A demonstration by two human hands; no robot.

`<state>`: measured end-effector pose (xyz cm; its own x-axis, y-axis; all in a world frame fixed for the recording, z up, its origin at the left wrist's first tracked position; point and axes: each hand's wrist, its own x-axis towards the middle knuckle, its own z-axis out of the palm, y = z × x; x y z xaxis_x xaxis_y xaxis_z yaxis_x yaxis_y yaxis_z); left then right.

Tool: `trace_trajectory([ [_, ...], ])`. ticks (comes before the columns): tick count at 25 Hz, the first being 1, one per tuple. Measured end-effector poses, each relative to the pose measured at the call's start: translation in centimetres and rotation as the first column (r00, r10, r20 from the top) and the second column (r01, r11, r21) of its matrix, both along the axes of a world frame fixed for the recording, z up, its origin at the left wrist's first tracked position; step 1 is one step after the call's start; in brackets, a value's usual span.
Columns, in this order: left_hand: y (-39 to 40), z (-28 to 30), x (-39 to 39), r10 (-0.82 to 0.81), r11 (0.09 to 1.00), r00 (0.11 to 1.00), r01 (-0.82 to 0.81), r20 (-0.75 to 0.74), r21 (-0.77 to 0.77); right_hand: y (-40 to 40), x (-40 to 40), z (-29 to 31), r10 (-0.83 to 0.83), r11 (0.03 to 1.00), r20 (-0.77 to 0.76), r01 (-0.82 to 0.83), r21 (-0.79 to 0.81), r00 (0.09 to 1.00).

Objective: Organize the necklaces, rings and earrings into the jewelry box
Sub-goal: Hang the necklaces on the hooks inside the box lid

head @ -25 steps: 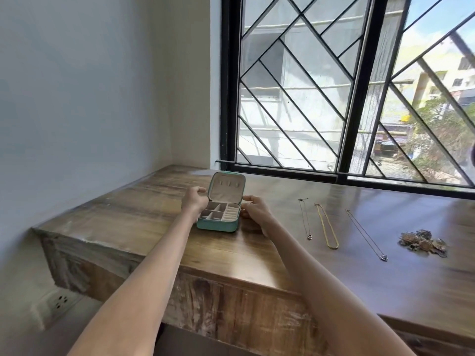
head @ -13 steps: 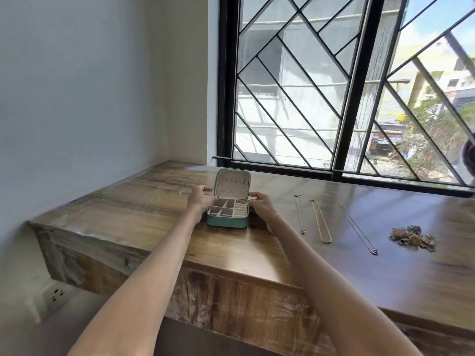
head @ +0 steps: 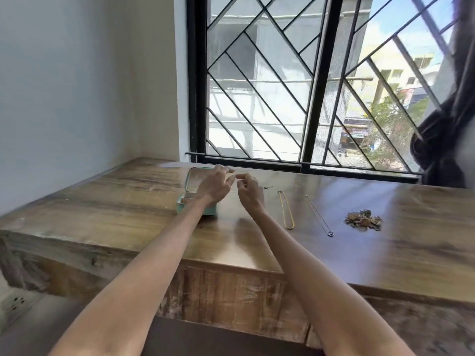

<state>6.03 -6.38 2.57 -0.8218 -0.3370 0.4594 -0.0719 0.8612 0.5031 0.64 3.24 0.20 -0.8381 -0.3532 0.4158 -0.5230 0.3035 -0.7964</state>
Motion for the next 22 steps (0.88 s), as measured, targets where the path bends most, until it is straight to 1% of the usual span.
trace_trajectory([
  [2, 2.4, 0.1, -1.7, -0.076, 0.996, 0.997, 0.077, -0.019, 0.052, 1.8, -0.6, 1.1, -0.032, 0.999, -0.073, 0.035, 0.041, 0.997],
  [4, 4.8, 0.1, -3.6, -0.111, 0.985, 0.992, 0.117, -0.059, 0.124, 4.4, -1.8, 1.5, -0.074, 0.993, -0.104, 0.083, 0.085, 0.992],
  [5, 6.0, 0.0, -4.6, -0.125, 0.982, 0.99, 0.132, -0.06, 0.135, 5.8, -2.6, 1.5, -0.098, 0.988, -0.116, 0.111, 0.108, 0.988],
  [7, 8.2, -0.6, -6.6, -0.159, 0.979, 0.987, 0.16, -0.016, 0.123, 8.6, -4.5, 1.0, -0.133, 0.978, -0.13, 0.151, 0.144, 0.983],
  [9, 10.1, -1.5, -8.4, -0.188, 0.977, 0.98, 0.181, 0.06, 0.111, 10.8, -6.4, 0.2, -0.163, 0.966, -0.118, 0.183, 0.185, 0.98],
  [12, 11.6, -2.8, -10.9, -0.171, 0.983, 0.972, 0.156, 0.164, 0.099, 12.7, -9.1, -0.8, -0.234, 0.948, -0.075, 0.244, 0.202, 0.969],
  [16, 12.2, -2.6, -14.1, -0.14, 0.989, 0.97, 0.127, 0.2, 0.074, 14.0, -13.7, -1.0, -0.297, 0.917, -0.052, 0.3, 0.264, 0.954],
  [19, 12.2, -2.0, -16.4, -0.154, 0.988, 0.963, 0.145, 0.22, 0.056, 14.9, -16.5, -1.1, -0.308, 0.871, -0.036, 0.297, 0.393, 0.951],
  [22, 12.2, -1.7, -18.6, -0.181, 0.983, 0.955, 0.17, 0.235, 0.064, 15.4, -18.9, -0.9, -0.227, 0.846, 0.01, 0.192, 0.497, 0.974],
])
